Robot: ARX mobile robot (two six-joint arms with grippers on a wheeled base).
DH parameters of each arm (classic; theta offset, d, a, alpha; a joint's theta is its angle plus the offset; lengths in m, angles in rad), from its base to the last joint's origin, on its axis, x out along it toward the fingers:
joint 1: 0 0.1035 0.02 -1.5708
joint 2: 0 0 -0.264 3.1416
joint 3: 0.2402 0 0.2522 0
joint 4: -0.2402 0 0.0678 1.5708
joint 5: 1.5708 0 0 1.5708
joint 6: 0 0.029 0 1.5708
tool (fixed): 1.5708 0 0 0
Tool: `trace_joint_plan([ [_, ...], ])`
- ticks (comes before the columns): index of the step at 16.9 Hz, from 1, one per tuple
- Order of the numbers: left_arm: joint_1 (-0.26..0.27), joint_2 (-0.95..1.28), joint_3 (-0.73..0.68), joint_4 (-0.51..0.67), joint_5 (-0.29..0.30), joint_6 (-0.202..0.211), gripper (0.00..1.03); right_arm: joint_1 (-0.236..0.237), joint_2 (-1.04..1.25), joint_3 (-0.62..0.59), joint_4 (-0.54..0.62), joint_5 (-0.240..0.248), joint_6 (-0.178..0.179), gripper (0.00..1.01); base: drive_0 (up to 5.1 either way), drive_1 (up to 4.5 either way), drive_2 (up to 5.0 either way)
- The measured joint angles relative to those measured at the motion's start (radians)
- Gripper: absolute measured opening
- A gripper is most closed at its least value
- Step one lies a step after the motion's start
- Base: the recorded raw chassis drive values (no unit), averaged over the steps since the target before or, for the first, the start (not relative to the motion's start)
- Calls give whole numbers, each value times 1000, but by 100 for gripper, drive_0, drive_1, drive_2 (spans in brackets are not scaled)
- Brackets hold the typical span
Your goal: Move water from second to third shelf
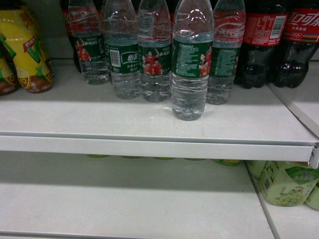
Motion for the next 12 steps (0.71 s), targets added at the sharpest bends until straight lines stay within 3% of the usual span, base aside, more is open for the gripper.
trace_joint_plan([
  [12, 0, 0, 0, 0, 0, 0, 98, 0, 0, 0, 0, 0, 0, 98, 0, 0, 0],
])
